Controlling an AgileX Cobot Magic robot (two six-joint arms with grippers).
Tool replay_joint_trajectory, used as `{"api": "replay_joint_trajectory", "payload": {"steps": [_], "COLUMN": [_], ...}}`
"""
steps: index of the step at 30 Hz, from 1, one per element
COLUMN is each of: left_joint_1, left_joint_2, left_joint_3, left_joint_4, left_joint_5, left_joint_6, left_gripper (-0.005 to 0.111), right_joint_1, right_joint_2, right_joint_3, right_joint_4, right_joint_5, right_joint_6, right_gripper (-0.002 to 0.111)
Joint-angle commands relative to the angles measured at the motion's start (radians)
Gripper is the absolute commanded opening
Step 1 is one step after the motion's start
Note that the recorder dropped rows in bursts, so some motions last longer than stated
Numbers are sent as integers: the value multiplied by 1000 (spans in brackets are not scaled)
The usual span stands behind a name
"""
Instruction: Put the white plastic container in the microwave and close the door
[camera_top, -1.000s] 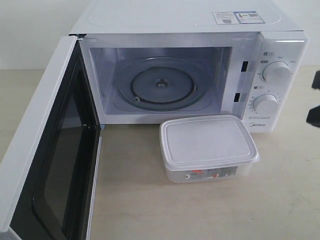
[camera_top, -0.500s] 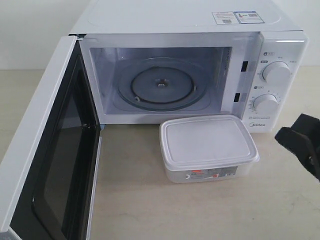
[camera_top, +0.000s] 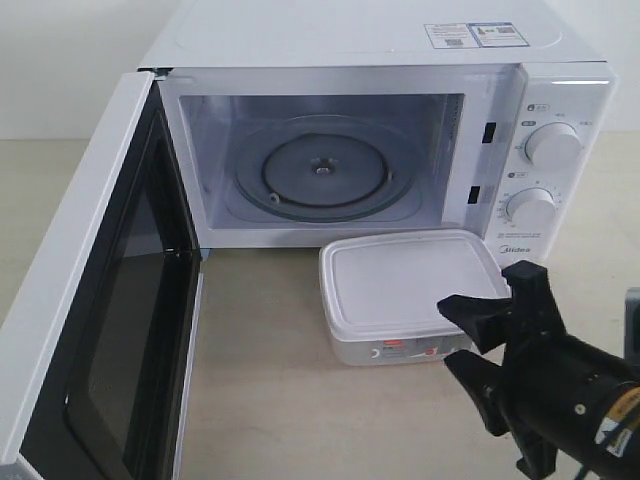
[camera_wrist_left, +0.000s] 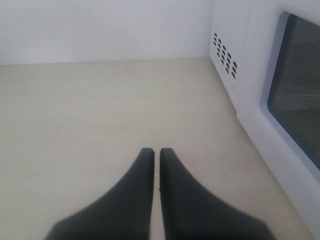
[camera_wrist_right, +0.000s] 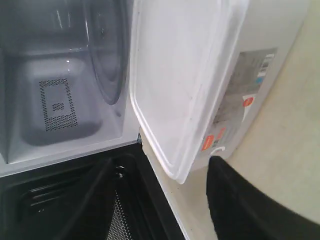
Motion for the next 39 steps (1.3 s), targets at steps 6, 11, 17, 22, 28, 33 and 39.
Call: {"api": "replay_joint_trajectory", "payload": {"steps": [6, 11, 17, 22, 28, 33, 39], "left_joint_1": [-5, -5, -5, -5, -5, -5, -5], "left_joint_2": [-3, -3, -3, -3, -3, -3, -3], "left_joint_3": [3, 3, 3, 3, 3, 3, 3], "left_joint_4": [1, 1, 1, 1, 1, 1, 1], "left_joint_5": [-1, -1, -1, -1, -1, -1, -1], "left_joint_6": [7, 7, 7, 7, 7, 7, 7], "left_gripper": [4, 4, 4, 4, 4, 4, 4], "right_joint_1": [5, 3, 3, 3, 3, 12, 66], "right_joint_2": [218, 241, 288, 316, 316, 276, 161], "right_joint_3": [-95, -137, -206, -227, -223, -218, -157], "right_joint_4": [49, 106, 137, 139, 126, 52, 73], "right_joint_5": [-31, -21, 4, 3, -10, -9, -19], "right_joint_6": [93, 31, 11, -2, -33, -46, -132], "right_gripper": [47, 47, 46, 21, 0, 0, 0]}}
